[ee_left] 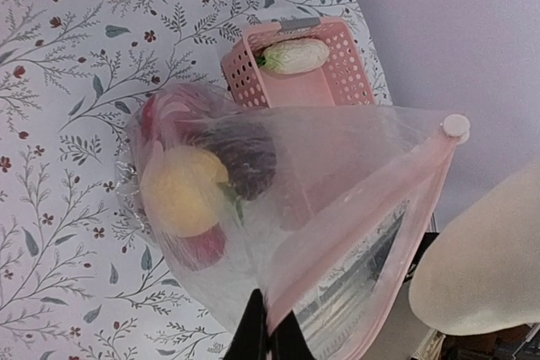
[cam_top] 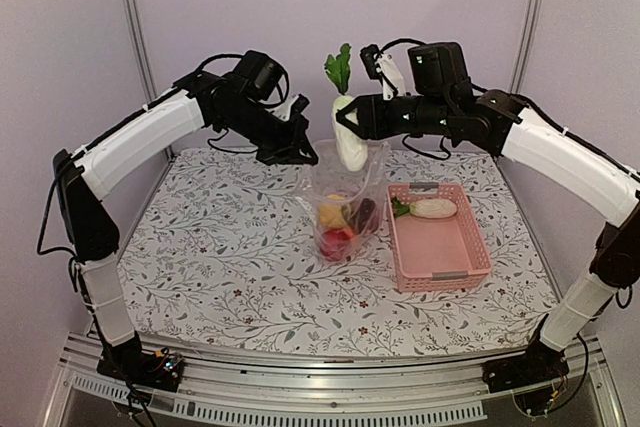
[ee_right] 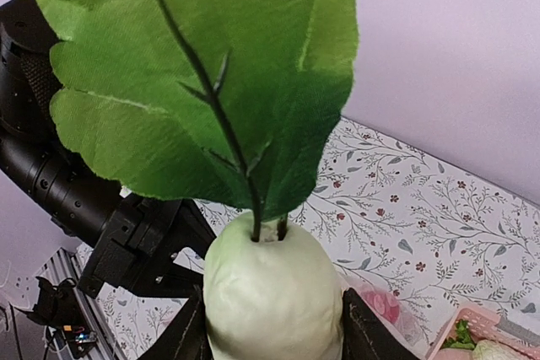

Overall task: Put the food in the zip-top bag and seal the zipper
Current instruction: Place the fake vegetable in the zipper food storage bag, then pass from the left arm to the right

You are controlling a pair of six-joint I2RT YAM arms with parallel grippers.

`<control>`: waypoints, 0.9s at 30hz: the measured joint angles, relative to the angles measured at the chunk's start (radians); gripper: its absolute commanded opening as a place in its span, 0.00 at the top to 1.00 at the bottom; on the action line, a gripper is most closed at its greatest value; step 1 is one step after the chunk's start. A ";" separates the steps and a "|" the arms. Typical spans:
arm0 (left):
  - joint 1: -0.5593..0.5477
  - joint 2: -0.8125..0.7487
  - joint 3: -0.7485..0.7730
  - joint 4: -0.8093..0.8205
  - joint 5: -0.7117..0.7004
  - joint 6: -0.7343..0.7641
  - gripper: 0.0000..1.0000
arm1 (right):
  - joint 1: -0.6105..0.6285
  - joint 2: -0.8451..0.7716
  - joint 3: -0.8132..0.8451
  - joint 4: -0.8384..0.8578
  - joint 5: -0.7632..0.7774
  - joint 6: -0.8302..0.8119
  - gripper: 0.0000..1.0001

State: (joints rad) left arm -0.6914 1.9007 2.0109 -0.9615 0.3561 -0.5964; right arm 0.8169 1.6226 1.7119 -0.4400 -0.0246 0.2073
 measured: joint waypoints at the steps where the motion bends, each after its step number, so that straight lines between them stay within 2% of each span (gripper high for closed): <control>1: 0.001 0.000 0.000 0.000 0.005 -0.001 1.00 | 0.001 0.008 0.000 0.012 0.013 -0.008 0.49; 2: 0.001 0.000 0.000 0.000 0.010 -0.002 1.00 | 0.001 0.016 0.000 0.019 0.019 -0.014 0.33; 5: 0.005 0.000 0.000 0.000 0.024 -0.006 1.00 | 0.002 0.043 0.003 0.030 0.035 -0.027 0.05; 6: 0.007 0.000 0.000 0.000 0.027 -0.007 1.00 | 0.002 0.051 0.007 0.029 0.037 -0.037 0.02; 13: 0.017 0.000 -0.008 0.012 0.034 -0.018 1.00 | 0.007 0.034 0.014 -0.002 0.017 -0.024 0.01; 18: 0.021 0.000 -0.030 0.029 0.042 -0.021 1.00 | 0.010 -0.076 -0.043 -0.024 -0.001 -0.023 0.01; 22: 0.023 0.000 -0.031 0.035 0.050 -0.022 1.00 | 0.010 -0.159 -0.074 -0.065 -0.097 -0.049 0.15; 26: 0.027 0.000 -0.031 0.040 0.061 -0.022 1.00 | 0.026 -0.172 -0.076 -0.121 -0.231 -0.105 0.34; 27: 0.029 0.000 -0.031 0.042 0.066 -0.022 1.00 | 0.034 -0.167 -0.076 -0.141 -0.251 -0.121 0.35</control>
State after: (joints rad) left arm -0.6621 1.9007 1.9800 -0.9195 0.4225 -0.6182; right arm 0.8509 1.4559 1.6360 -0.5808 -0.2760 0.0864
